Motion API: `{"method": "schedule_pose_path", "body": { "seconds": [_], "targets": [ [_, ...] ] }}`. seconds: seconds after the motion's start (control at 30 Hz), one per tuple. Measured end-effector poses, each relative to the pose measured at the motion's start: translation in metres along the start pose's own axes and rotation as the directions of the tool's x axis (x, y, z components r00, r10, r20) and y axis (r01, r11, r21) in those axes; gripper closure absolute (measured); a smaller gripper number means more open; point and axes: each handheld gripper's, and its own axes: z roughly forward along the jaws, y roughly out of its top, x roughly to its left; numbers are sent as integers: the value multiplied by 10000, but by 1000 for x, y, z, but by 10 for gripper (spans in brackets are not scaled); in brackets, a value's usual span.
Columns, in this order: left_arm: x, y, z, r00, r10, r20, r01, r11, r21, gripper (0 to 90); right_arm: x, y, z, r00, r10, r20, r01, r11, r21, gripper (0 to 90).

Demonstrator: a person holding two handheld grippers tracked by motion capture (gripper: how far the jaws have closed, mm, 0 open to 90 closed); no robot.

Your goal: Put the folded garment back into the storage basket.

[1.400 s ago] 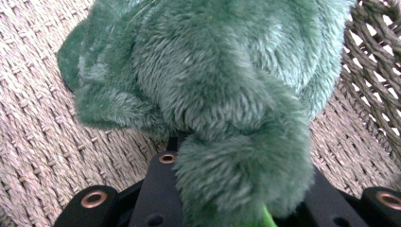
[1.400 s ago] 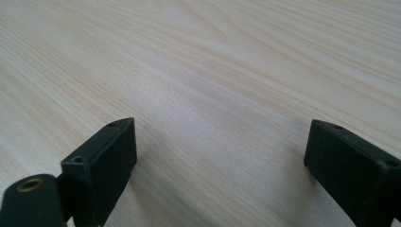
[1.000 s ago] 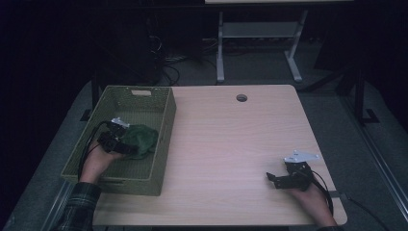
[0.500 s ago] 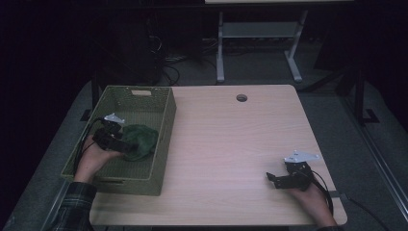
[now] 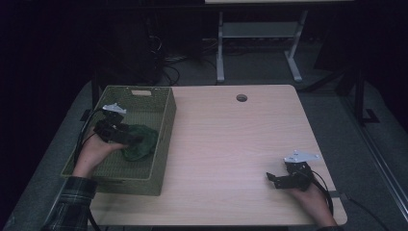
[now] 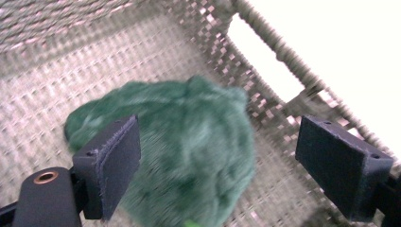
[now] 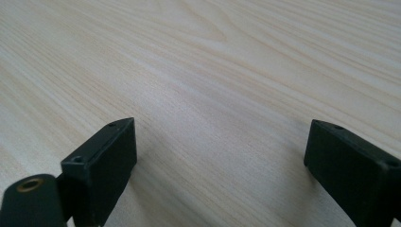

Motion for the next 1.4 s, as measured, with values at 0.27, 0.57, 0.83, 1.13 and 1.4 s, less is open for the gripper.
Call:
{"method": "schedule_pose_path", "body": {
  "seconds": [0.27, 0.57, 0.83, 1.13, 1.4],
  "targets": [
    [-23, 16, 5, 9990, 284, 349, -275, 9993, -272, 143, 0, 0, 0, 10000, -1, -1, 1, 10000, -4, 99],
    [-60, 36, 13, 9941, 712, 815, -665, 9961, -585, 144, 0, 0, 0, 10000, -1, -1, 1, 10000, 2, 99],
    [-98, 53, 29, 9827, 1341, 1280, -1222, 9878, -966, 144, 0, 0, 0, 10000, 13, -1, -13, 10000, 3, 99],
    [-140, 60, 59, 9687, 1919, 1577, -1759, 9782, -1102, 146, 0, 0, 0, 10000, 0, -3, 0, 10000, -3, 99],
    [-169, 47, 91, 9592, 2381, 1524, -2227, 9685, -1111, 145, 0, 0, 0, 10000, 11, -6, -11, 10000, 3, 99]
  ]
}}
